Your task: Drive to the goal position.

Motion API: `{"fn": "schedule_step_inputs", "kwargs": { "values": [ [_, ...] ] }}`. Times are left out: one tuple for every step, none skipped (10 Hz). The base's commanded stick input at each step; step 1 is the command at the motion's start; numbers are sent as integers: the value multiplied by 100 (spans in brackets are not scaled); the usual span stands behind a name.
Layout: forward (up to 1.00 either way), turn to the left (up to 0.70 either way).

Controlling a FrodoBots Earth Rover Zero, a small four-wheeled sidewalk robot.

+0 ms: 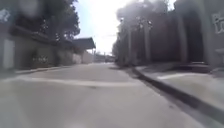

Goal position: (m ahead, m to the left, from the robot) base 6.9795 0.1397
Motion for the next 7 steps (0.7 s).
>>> {"fn": "schedule_step_inputs", "kwargs": {
  "values": [
    [100,0],
    [100,0],
    [100,0],
    [100,0],
    [100,0],
    [100,0],
    [100,0]
  ]
}}
